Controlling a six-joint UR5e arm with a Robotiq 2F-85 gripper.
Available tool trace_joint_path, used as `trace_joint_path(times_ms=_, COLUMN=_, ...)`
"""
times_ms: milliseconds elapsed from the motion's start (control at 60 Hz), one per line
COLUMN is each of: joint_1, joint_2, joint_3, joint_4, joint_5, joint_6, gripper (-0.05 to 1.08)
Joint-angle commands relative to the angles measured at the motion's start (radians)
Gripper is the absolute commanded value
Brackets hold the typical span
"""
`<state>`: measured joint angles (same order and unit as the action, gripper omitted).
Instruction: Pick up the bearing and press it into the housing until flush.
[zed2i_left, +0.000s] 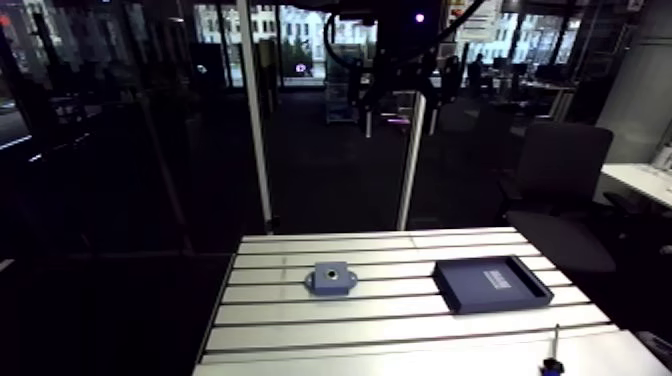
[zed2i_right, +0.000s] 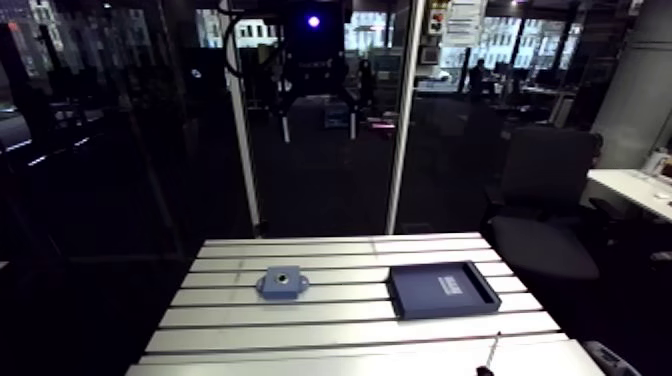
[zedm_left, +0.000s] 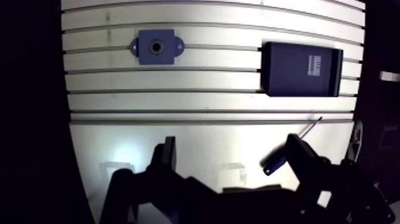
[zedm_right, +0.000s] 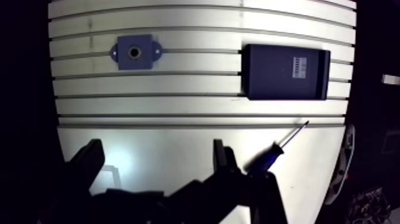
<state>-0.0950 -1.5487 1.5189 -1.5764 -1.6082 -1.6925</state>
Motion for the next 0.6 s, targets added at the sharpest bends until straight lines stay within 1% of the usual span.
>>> trace_joint_path(times_ms=17, joint_1=0.0, joint_2=0.0, joint_3=0.013, joint_4=0.002, joint_5=0.003, joint_6=0.006, gripper=0.01)
trace_joint_path(times_ms=600, joint_1=0.0, joint_2=0.0, joint_3=0.02, joint_4=0.002, joint_5=0.002, joint_6=0.009, gripper=0.01)
